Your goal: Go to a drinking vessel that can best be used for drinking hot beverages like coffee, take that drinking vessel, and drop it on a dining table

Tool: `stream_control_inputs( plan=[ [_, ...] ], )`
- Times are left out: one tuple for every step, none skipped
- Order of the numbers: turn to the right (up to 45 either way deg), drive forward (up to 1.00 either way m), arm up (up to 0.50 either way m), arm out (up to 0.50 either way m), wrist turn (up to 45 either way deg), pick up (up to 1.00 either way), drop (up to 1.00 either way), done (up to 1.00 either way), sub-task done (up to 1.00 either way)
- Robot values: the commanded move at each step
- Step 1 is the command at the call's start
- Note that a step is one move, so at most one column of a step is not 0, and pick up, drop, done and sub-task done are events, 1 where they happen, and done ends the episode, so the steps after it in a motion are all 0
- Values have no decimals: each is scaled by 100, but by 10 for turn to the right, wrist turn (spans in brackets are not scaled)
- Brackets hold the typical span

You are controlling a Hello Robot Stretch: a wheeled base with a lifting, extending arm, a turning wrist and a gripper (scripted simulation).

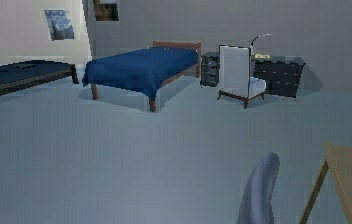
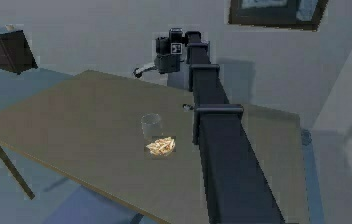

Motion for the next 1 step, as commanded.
stream_control_inputs(
  plan=[
    [0, 0, -2, 0, 0, 0, 0, 0, 0]
  ],
)
